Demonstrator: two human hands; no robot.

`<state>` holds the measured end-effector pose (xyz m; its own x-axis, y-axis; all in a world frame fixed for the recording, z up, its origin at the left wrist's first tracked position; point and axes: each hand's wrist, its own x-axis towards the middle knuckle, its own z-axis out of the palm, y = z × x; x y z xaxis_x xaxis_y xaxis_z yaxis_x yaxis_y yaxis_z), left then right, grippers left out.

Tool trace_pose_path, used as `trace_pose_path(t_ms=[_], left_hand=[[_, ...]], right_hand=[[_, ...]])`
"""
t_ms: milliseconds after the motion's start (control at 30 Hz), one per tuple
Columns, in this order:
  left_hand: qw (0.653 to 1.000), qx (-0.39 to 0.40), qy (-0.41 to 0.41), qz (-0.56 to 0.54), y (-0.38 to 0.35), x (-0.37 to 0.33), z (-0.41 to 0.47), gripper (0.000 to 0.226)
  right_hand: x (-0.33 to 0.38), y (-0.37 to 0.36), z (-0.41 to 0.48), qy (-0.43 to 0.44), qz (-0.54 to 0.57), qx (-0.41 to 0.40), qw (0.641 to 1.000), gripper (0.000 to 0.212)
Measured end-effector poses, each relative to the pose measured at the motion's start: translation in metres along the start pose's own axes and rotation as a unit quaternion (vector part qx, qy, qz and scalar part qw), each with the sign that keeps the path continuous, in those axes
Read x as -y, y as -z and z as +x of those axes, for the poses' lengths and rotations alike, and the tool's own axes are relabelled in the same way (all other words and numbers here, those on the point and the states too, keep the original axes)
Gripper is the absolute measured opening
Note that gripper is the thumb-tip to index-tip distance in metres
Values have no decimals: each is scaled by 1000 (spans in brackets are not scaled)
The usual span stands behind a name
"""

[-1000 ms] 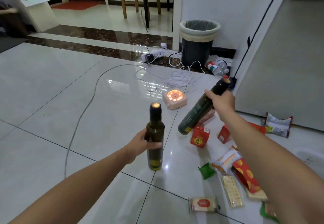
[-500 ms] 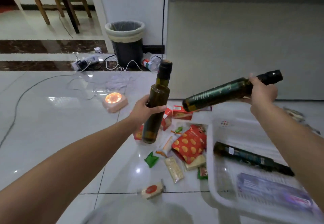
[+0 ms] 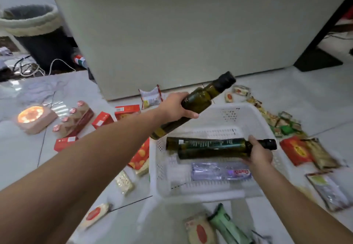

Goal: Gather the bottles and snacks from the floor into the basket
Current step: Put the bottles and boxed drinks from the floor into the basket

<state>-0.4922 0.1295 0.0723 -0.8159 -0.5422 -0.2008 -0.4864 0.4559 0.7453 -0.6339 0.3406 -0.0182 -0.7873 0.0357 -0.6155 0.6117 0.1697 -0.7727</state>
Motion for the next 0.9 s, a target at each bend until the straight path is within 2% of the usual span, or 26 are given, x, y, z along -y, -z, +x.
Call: trace_pose_path(t_ms=[67, 167, 233, 333, 367, 467, 500, 567, 600, 633, 667, 700, 767, 833, 900], left_hand=[[999, 27, -4, 47, -18, 0, 9, 52], [992, 60, 1, 109, -37, 8, 24, 51], [988, 64, 3, 138, -45, 12, 35, 50], [983, 61, -1, 175, -54, 15, 47, 52], [980, 64, 0, 187, -57, 15, 50, 54], [970, 73, -10, 231, -68, 17, 58, 58], [967, 79, -15, 241, -72, 19, 60, 59], [960, 89, -26, 265, -78, 22, 67, 60], [956, 94, -30, 276, -81, 24, 70, 61], [953, 98, -32, 284, -85, 27, 73, 62], [951, 101, -33, 292, -88, 30, 76, 62], [948, 104, -35, 299, -91, 32, 78, 63], [944, 109, -42, 310, -97, 37, 82, 64], [944, 106, -50, 309, -100, 43, 88, 65], [945, 106, -58, 303, -98, 49, 93, 66]], right_hand=[[-14, -5, 7, -26, -22, 17, 999, 63], [-31, -14, 17, -71, -14, 51, 996, 54], [-38, -17, 22, -90, -15, 58, 994, 51], [-39, -20, 32, -89, -76, 57, 992, 41], [-38, -19, 37, -85, -99, 58, 990, 45], [-28, -13, 46, -22, -259, 53, 964, 93], [-18, -11, 46, 9, -298, 30, 954, 96], [5, -14, 41, 93, -311, -32, 945, 81], [16, -19, 43, 116, -255, -15, 960, 78], [28, -27, 44, 94, -158, 41, 982, 76], [38, -33, 41, 58, -64, 106, 991, 71], [47, -39, 38, 37, -19, 156, 987, 64], [56, -52, 33, 46, -66, 211, 974, 43], [60, -64, 36, 75, -151, 208, 963, 22], [59, -71, 45, 74, -174, 205, 960, 10]])
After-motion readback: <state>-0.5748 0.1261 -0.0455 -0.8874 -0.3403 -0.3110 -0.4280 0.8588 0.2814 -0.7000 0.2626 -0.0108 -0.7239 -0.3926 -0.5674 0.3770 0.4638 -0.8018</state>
